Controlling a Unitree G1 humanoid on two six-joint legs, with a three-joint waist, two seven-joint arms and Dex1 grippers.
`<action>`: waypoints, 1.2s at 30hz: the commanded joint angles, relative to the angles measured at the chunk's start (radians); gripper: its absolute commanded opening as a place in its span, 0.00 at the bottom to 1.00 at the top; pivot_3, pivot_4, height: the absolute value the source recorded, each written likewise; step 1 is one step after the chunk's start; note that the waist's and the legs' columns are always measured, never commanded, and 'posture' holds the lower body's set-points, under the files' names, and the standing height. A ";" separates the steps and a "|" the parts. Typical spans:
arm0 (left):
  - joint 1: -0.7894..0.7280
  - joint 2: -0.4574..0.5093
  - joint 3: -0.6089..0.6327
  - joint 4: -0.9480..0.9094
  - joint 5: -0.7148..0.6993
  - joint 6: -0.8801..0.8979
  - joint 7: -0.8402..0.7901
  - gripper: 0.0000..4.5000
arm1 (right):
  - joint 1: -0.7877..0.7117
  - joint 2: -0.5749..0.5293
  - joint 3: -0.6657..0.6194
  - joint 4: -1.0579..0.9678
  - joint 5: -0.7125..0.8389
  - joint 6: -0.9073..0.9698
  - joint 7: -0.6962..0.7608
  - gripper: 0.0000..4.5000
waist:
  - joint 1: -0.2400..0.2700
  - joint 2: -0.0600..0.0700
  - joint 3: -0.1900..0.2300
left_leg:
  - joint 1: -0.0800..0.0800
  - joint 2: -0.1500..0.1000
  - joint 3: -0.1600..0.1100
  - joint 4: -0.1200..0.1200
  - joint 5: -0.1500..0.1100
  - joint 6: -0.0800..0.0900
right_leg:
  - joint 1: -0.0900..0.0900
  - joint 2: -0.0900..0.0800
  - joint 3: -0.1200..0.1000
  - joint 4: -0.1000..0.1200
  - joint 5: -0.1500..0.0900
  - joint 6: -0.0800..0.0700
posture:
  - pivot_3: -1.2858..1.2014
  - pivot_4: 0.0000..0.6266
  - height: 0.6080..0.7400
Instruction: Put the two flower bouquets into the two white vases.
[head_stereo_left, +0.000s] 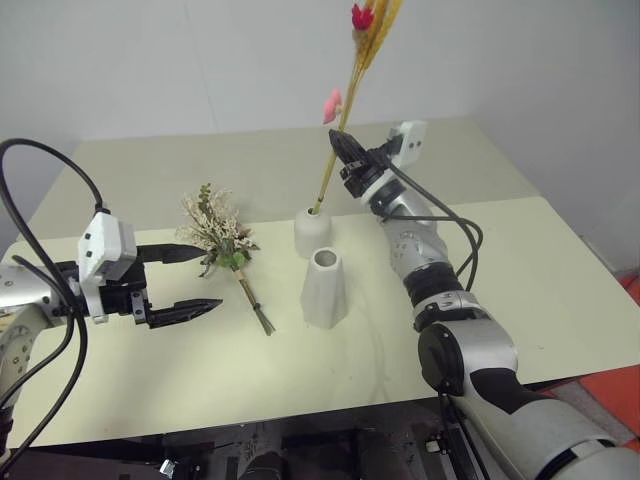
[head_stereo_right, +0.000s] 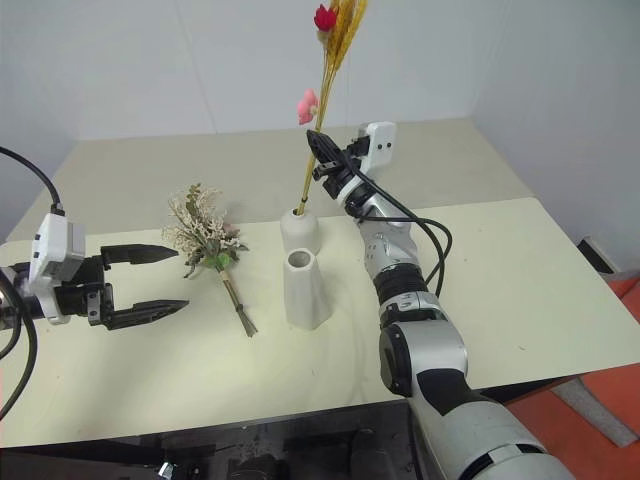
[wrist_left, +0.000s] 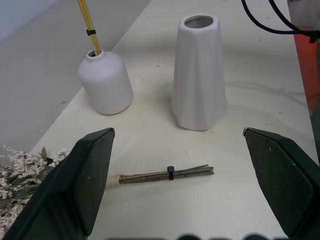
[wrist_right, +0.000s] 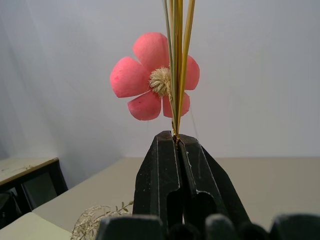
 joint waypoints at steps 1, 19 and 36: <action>0.004 0.012 0.044 -0.029 -0.024 0.006 0.007 1.00 | -0.023 0.001 -0.001 -0.012 -0.007 -0.036 0.001 0.00 | 0.001 0.000 0.000 | 0.000 0.000 0.000 0.000 0.000 0.000 | 0.000 0.000 0.000 0.000 0.000 0.000 | 0.52 0.24 1.00; 0.014 0.008 0.043 -0.036 -0.032 0.001 0.030 1.00 | -0.037 0.032 0.041 0.037 -0.055 -0.085 0.051 0.00 | 0.001 0.000 0.000 | 0.000 0.000 0.000 0.000 0.000 0.000 | 0.000 0.000 0.000 0.000 0.000 0.000 | 0.52 0.24 1.00; 0.030 0.013 0.062 -0.071 -0.048 0.023 0.054 1.00 | -0.023 0.047 0.047 0.083 -0.097 -0.124 0.050 0.00 | 0.000 0.000 0.000 | 0.000 0.000 0.000 0.000 0.000 0.000 | 0.000 0.000 0.000 0.000 0.000 0.000 | 0.52 0.24 1.00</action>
